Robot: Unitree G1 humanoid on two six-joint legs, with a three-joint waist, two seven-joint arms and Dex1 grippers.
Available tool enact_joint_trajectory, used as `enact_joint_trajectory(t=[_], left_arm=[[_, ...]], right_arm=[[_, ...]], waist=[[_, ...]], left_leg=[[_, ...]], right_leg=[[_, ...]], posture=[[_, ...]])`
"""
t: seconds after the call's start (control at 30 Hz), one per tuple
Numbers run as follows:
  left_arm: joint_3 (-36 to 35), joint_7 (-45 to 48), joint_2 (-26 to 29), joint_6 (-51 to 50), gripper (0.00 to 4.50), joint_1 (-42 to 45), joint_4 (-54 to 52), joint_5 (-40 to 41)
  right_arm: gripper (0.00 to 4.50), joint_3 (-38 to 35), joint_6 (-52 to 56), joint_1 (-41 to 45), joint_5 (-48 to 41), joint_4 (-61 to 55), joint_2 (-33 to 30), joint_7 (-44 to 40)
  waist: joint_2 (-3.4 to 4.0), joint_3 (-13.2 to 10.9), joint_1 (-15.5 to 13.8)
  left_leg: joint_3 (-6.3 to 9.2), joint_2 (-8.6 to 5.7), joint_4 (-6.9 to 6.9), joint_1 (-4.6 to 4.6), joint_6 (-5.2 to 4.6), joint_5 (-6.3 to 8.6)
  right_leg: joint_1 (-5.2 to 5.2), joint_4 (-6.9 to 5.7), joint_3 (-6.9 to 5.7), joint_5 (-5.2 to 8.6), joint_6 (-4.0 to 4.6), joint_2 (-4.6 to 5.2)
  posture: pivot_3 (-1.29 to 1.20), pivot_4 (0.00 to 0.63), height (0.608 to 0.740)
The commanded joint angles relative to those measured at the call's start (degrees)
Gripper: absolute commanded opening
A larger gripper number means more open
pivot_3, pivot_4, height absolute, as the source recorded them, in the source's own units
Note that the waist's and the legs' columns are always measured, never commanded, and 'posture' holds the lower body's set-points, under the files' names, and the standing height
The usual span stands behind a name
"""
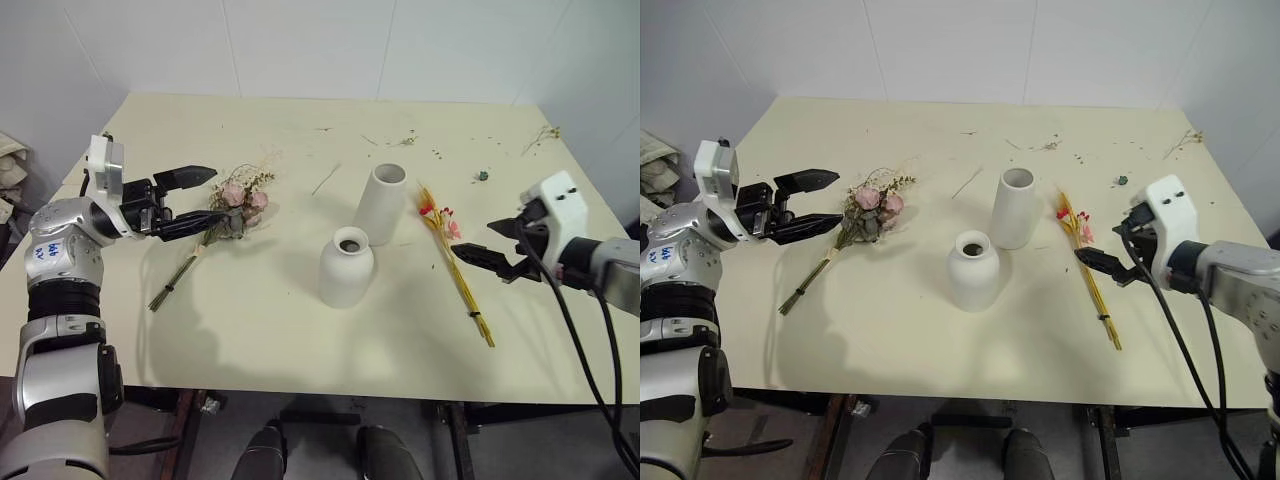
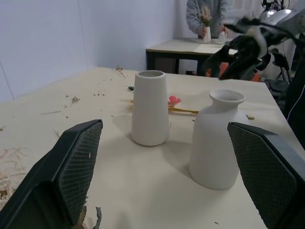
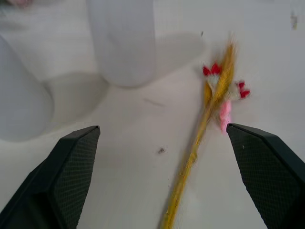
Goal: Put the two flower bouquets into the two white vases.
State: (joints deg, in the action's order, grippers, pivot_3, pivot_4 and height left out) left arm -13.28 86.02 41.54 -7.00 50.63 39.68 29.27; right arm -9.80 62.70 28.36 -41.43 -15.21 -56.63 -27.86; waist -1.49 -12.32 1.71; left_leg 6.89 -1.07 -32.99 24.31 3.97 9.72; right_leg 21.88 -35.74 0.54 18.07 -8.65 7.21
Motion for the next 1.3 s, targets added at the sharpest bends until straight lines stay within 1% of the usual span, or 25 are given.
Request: enact_joint_trajectory(t=[0.03,0.13,0.33,0.47,0.73,0.83,0.87,0.9,0.93,1.1,1.2,1.23,1.3], left_arm=[[-1.3,4.1,1.6,-1.9,4.49,-0.8,-5.5,2.8],[-1.7,4.0,2.2,-2.3,4.49,-2.3,-8.6,3.6],[-3.4,1.9,3.2,-5.1,4.49,-6.8,-15.3,6.4],[-4.4,1.1,3.9,-6.3,4.49,-9.5,-18.5,7.8],[-5.9,-0.2,5.0,-8.1,4.49,-12.5,-22.3,9.0],[-6.2,-0.5,5.1,-8.3,4.5,-12.8,-22.7,8.9],[-6.3,-0.5,5.1,-8.4,4.5,-12.9,-22.8,8.9],[-6.4,-0.6,5.1,-8.5,4.5,-12.9,-22.9,8.8],[-6.4,-0.6,5.2,-8.5,4.5,-12.9,-23.0,8.8],[-6.4,-0.6,5.4,-8.6,4.5,-12.8,-22.8,8.7],[-6.4,-0.6,5.6,-8.7,4.5,-12.9,-22.9,8.7],[-6.4,-0.6,5.7,-8.8,4.5,-12.8,-23.0,8.7],[-6.3,-0.8,5.8,-8.9,4.5,-12.7,-23.0,8.6]], right_arm=[[4.5,5.6,0.4,4.1,5.7,6.1,0.1,-0.1],[4.5,9.9,0.0,7.8,8.8,11.2,2.5,-1.4],[4.5,14.7,1.8,12.0,13.0,17.7,5.3,-3.1],[4.5,16.2,1.7,13.4,15.3,20.0,6.6,-4.0],[4.5,17.4,1.3,14.2,18.8,22.5,9.0,-5.8],[3.87,17.6,0.6,14.2,20.4,23.9,10.1,-5.9],[3.58,17.7,0.5,14.2,20.9,24.2,10.4,-5.9],[3.21,17.6,0.5,14.2,21.2,24.5,10.7,-5.8],[2.95,17.5,0.5,14.3,21.5,24.7,11.0,-5.9],[1.22,16.5,0.1,14.4,22.5,25.5,12.3,-5.5],[0.21,14.5,0.2,14.9,22.7,26.5,13.4,-4.1],[0.03,13.7,0.2,15.2,22.7,26.9,13.9,-3.6],[0.03,12.7,0.0,15.8,23.0,27.6,14.4,-3.0]], waist=[[0.0,0.0,-0.1],[0.0,0.0,-0.1],[0.01,0.0,-0.1],[0.01,0.0,-0.1],[0.01,0.0,0.0],[0.01,0.0,0.0],[0.01,0.0,0.0],[0.01,0.0,0.0],[0.01,0.0,0.0],[0.0,0.0,0.0],[0.0,0.0,0.0],[0.0,0.0,0.0],[0.0,0.0,0.0]], left_leg=[[0.01,0.0,0.01,0.03,0.0,0.0],[0.01,0.0,0.03,0.08,0.0,0.0],[0.0,0.0,0.05,0.17,0.0,0.0],[-0.03,0.0,0.03,0.35,0.01,-0.02],[-0.06,0.0,0.02,0.36,0.02,-0.02],[-0.07,0.0,0.01,0.36,0.02,-0.02],[-0.07,0.0,0.0,0.36,0.02,-0.02],[-0.07,0.0,0.0,0.35,0.02,-0.02],[-0.07,0.0,-0.01,0.34,0.02,-0.02],[-0.07,0.0,-0.06,0.33,0.03,-0.03],[-0.07,0.0,-0.07,0.32,0.02,-0.06],[-0.07,0.0,-0.08,0.32,0.03,-0.07],[-0.07,0.0,-0.08,0.32,0.03,-0.1]], right_leg=[[0.04,0.0,-0.01,0.0,0.0,0.0],[0.13,-0.07,0.0,0.01,0.02,-0.01],[0.25,-0.09,0.02,0.02,0.01,-0.01],[0.5,-0.24,0.1,0.02,0.01,-0.03],[0.53,-0.25,0.15,0.01,0.01,-0.05],[0.53,-0.26,0.15,0.01,0.01,-0.05],[0.53,-0.26,0.15,0.01,0.01,-0.05],[0.52,-0.27,0.15,0.01,0.01,-0.05],[0.51,-0.28,0.15,0.01,0.01,-0.05],[0.49,-0.3,0.16,-0.03,0.01,-0.06],[0.47,-0.29,0.16,-0.08,0.02,-0.06],[0.47,-0.29,0.16,-0.09,0.02,-0.06],[0.47,-0.28,0.17,-0.13,0.02,-0.06]], posture=[[0.0,0.15,0.74],[0.0,0.15,0.74],[0.0,0.15,0.74],[0.0,0.15,0.74],[0.0,0.15,0.74],[0.0,0.15,0.74],[0.0,0.15,0.74],[0.0,0.15,0.74],[0.0,0.15,0.74],[0.0,0.15,0.74],[0.0,0.15,0.74],[0.0,0.15,0.74],[0.0,0.15,0.74]])
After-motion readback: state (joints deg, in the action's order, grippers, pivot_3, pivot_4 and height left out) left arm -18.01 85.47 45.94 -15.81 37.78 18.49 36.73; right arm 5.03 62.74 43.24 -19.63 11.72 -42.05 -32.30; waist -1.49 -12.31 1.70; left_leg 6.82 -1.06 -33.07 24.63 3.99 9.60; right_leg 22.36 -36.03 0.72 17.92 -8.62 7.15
